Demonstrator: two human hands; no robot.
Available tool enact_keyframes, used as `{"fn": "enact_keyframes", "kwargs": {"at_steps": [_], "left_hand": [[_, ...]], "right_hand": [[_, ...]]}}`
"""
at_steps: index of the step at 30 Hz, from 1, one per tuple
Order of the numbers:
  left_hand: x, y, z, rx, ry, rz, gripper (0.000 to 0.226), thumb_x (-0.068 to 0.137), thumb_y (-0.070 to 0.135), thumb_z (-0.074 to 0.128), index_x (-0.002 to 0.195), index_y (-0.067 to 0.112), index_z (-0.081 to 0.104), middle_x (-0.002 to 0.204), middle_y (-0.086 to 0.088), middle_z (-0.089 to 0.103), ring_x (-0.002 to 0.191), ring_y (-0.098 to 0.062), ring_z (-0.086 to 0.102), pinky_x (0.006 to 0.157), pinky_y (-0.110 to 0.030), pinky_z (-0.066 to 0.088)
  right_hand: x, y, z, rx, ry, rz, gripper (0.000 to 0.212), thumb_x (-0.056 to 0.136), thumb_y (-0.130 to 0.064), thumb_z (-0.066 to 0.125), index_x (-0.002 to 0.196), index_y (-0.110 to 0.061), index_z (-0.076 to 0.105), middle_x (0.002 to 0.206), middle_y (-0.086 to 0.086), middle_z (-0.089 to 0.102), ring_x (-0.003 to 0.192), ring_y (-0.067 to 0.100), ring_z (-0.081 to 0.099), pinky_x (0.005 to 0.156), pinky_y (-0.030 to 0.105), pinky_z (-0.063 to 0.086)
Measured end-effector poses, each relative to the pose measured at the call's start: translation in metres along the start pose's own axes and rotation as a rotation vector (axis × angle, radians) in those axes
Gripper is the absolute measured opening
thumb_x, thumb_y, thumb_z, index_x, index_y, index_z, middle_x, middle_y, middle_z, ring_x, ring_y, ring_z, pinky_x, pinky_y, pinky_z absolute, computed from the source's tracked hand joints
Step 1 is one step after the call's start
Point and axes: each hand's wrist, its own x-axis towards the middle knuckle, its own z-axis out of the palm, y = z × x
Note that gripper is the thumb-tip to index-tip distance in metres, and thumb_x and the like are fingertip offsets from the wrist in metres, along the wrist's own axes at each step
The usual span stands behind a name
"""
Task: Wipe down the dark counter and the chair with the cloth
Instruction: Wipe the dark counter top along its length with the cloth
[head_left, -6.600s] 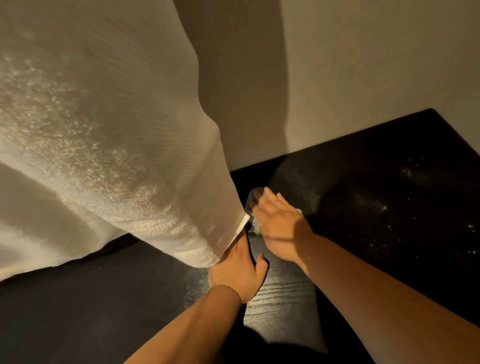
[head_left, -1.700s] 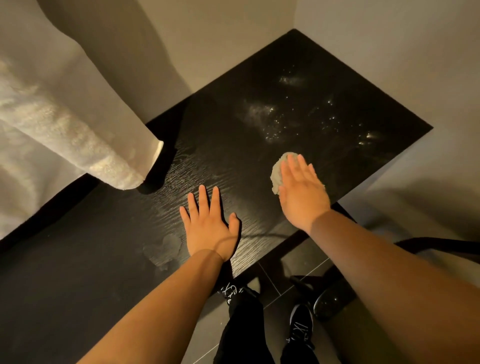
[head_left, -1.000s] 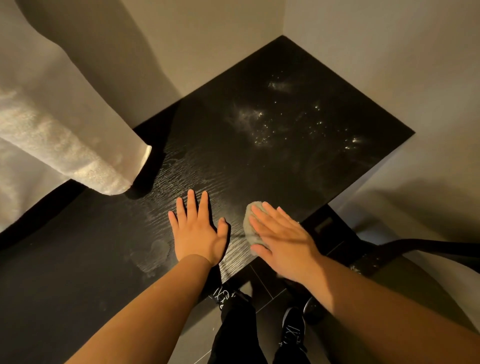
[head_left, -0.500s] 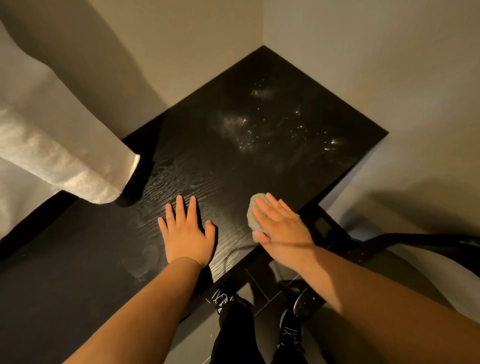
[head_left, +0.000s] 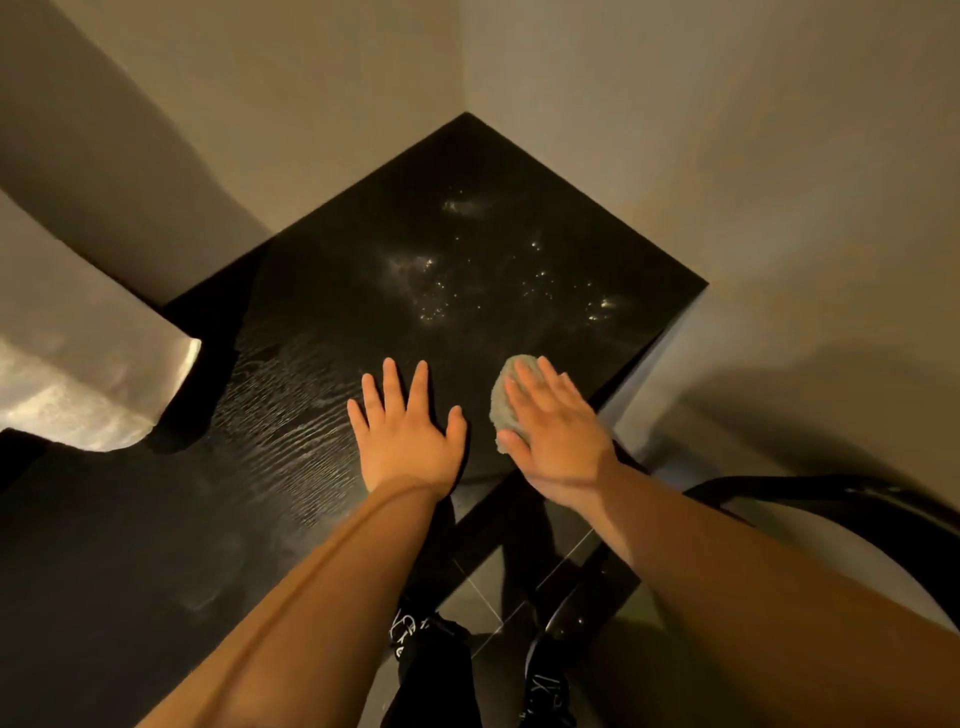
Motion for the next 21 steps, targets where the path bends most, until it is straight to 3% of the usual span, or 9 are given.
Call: {"fn": "enact_keyframes", "kwargs": {"at_steps": [3, 9, 12, 17, 19, 21], "left_hand": [[0.000, -0.002, 0.004, 0.002, 0.018, 0.000, 0.079, 0.096, 0.069, 0.026, 0.167, 0.036, 0.012, 0.177, -0.005, 0.001, 0.162, -0.034, -0.006, 0.130, -0.056, 0.000], [0.003, -0.001, 0.003, 0.011, -0.020, -0.004, 0.079, 0.096, 0.068, 0.025, 0.167, 0.039, 0.004, 0.177, -0.002, -0.008, 0.162, -0.032, -0.013, 0.130, -0.054, -0.004], [0.003, -0.003, 0.003, 0.018, -0.005, 0.012, 0.080, 0.097, 0.068, 0.025, 0.168, 0.035, 0.008, 0.177, -0.005, -0.003, 0.162, -0.034, -0.009, 0.130, -0.056, -0.002], [0.004, -0.003, 0.004, 0.026, 0.008, 0.012, 0.081, 0.096, 0.067, 0.027, 0.168, 0.033, 0.012, 0.177, -0.008, 0.001, 0.162, -0.036, -0.004, 0.130, -0.057, 0.001], [0.004, -0.003, 0.004, 0.029, 0.011, 0.016, 0.081, 0.096, 0.066, 0.028, 0.168, 0.033, 0.013, 0.177, -0.007, 0.002, 0.162, -0.036, -0.004, 0.130, -0.057, 0.001], [0.004, -0.002, 0.003, 0.028, 0.010, 0.016, 0.080, 0.096, 0.066, 0.028, 0.168, 0.033, 0.013, 0.177, -0.007, 0.002, 0.162, -0.036, -0.004, 0.130, -0.057, 0.001]], "right_hand": [[0.015, 0.035, -0.001, -0.051, -0.059, -0.124, 0.067, 0.105, -0.050, 0.013, 0.164, -0.019, 0.004, 0.172, -0.002, -0.006, 0.157, 0.019, -0.015, 0.128, 0.038, -0.005], [0.046, 0.053, -0.021, 0.030, 0.063, 0.269, 0.064, 0.108, -0.044, 0.021, 0.164, -0.015, 0.008, 0.172, 0.006, 0.001, 0.158, 0.028, -0.006, 0.128, 0.043, 0.000], [0.032, 0.013, -0.004, 0.070, 0.168, 0.173, 0.063, 0.104, -0.041, 0.029, 0.160, -0.012, 0.029, 0.170, 0.010, 0.019, 0.158, 0.031, 0.007, 0.128, 0.045, 0.006], [0.029, 0.027, 0.002, 0.021, 0.089, -0.177, 0.064, 0.100, -0.043, 0.032, 0.157, -0.016, 0.039, 0.167, 0.004, 0.028, 0.157, 0.026, 0.016, 0.127, 0.042, 0.013], [0.044, 0.050, -0.007, -0.012, 0.047, -0.126, 0.063, 0.104, -0.043, 0.030, 0.161, -0.017, 0.029, 0.170, 0.003, 0.021, 0.158, 0.025, 0.007, 0.127, 0.038, 0.001], [0.058, 0.060, -0.012, -0.001, 0.067, 0.049, 0.063, 0.105, -0.042, 0.025, 0.163, -0.016, 0.020, 0.171, 0.004, 0.014, 0.158, 0.027, 0.001, 0.125, 0.038, -0.004]]}}
